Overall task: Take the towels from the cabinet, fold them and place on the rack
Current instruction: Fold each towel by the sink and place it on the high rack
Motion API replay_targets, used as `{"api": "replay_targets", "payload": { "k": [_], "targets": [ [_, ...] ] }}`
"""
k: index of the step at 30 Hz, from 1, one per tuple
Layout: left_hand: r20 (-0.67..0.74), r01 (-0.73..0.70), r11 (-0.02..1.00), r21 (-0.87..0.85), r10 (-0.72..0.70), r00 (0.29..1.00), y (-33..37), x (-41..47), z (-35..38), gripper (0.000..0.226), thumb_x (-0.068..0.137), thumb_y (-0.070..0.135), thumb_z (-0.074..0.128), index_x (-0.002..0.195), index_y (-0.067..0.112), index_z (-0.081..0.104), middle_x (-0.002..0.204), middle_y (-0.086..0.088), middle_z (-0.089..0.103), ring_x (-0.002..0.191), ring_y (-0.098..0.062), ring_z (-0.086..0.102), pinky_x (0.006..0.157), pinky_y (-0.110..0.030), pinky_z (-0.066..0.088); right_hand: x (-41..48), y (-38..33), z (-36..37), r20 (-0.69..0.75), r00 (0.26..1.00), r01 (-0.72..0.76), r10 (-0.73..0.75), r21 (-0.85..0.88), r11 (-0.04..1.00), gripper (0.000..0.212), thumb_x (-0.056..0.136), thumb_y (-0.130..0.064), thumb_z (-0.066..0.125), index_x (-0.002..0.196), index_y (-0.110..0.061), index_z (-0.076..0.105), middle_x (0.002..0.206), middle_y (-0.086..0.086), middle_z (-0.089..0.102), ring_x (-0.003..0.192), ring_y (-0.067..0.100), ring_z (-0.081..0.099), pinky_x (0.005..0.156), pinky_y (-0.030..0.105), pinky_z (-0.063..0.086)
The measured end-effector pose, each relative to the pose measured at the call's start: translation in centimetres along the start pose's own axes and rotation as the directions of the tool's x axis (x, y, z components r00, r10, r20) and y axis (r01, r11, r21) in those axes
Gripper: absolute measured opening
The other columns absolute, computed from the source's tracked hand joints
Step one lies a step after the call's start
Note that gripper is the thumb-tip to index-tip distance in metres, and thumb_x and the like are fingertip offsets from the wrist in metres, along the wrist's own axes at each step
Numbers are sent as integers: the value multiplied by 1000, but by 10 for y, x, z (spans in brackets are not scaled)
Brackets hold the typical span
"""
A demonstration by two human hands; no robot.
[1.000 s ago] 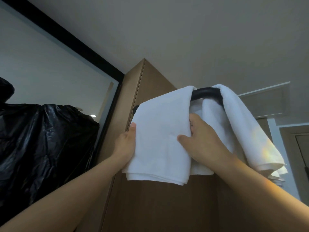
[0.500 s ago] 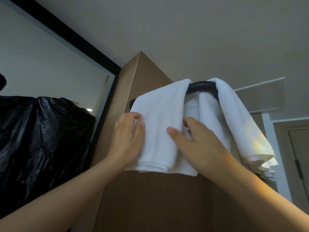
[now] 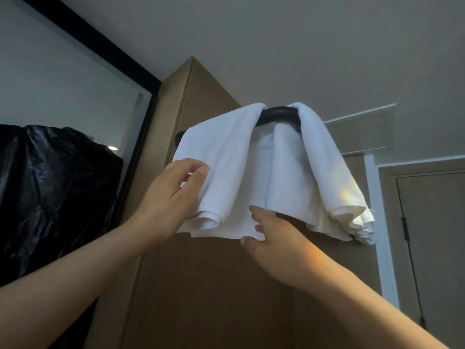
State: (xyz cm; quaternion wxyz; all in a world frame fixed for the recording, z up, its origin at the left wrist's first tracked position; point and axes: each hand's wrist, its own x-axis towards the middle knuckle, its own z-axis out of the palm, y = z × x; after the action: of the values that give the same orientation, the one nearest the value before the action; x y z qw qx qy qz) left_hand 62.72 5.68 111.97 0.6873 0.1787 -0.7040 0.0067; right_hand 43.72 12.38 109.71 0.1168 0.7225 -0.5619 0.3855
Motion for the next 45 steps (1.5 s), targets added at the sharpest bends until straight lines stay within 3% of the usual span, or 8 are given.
{"api": "replay_targets", "payload": {
  "k": [6, 11, 17, 27, 31, 36, 41, 45],
  "targets": [
    [41, 28, 1000, 1, -28, 999, 2, -1, -1, 21, 92, 47, 41, 92, 40, 60, 100, 32, 58, 95, 13, 51, 76, -17, 38, -19, 3, -8, -161, 985, 56, -70, -87, 995, 85, 99, -33, 52, 155, -28, -12, 161, -6, 17, 145, 10, 20, 114, 20, 17],
    [39, 41, 999, -11, -40, 998, 2, -2, 3, 30, 87, 52, 36, 92, 37, 62, 98, 30, 59, 95, 7, 53, 77, -20, 40, -40, 13, -38, -331, 940, 71, -81, -43, 997, 91, 95, -30, 58, 154, -33, -12, 152, -12, 29, 121, -23, 29, 98, 3, 25],
    [37, 37, 999, 10, -38, 999, 2, -1, 8, 28, 86, 56, 37, 92, 41, 60, 102, 25, 59, 95, 14, 50, 75, -19, 38, -33, 29, -67, -489, 871, 130, -52, 126, 984, 80, 89, -31, 58, 155, -32, 13, 156, -5, 33, 125, 4, 39, 99, 28, 39],
    [55, 36, 999, 40, -38, 998, 6, -3, 13, 18, 95, 52, 43, 99, 42, 58, 112, 25, 54, 97, 25, 44, 74, -12, 33, 41, 14, -58, -302, 953, 114, -13, 318, 941, 86, 88, -27, 67, 155, -32, 13, 130, -18, 38, 121, 4, 40, 93, 27, 34],
    [61, 34, 999, 29, -36, 997, 7, -3, 12, 23, 90, 59, 43, 97, 42, 57, 111, 26, 54, 97, 26, 44, 73, -11, 34, 48, 9, -74, -185, 981, 19, 51, 357, 934, 80, 89, -33, 67, 155, -21, 22, 152, -5, 38, 124, 12, 46, 105, 35, 42],
    [56, 49, 999, 10, -50, 997, 7, -5, 13, 40, 81, 66, 40, 104, 39, 60, 115, 26, 54, 97, 24, 46, 73, -11, 34, 35, 18, -102, -321, 947, 16, 16, 97, 995, 59, 88, -40, 66, 142, -26, 47, 137, -8, 52, 124, 10, 48, 95, 27, 39],
    [65, 62, 998, -5, -61, 996, 8, -6, 12, 41, 83, 67, 50, 110, 37, 60, 118, 22, 55, 98, 18, 51, 74, -12, 37, 59, 11, -74, -118, 975, -184, 188, 40, 982, 68, 89, -44, 64, 146, -16, 40, 142, 3, 47, 123, 23, 50, 98, 39, 47],
    [53, 31, 1000, -5, -31, 998, 12, -10, 12, 41, 80, 65, 58, 110, 38, 60, 117, 23, 55, 100, 13, 54, 77, -15, 44, 71, 13, -52, -26, 975, -214, 219, 138, 967, 45, 87, -41, 66, 121, -14, 55, 112, 2, 63, 99, 20, 61, 84, 35, 52]
  ]
}}
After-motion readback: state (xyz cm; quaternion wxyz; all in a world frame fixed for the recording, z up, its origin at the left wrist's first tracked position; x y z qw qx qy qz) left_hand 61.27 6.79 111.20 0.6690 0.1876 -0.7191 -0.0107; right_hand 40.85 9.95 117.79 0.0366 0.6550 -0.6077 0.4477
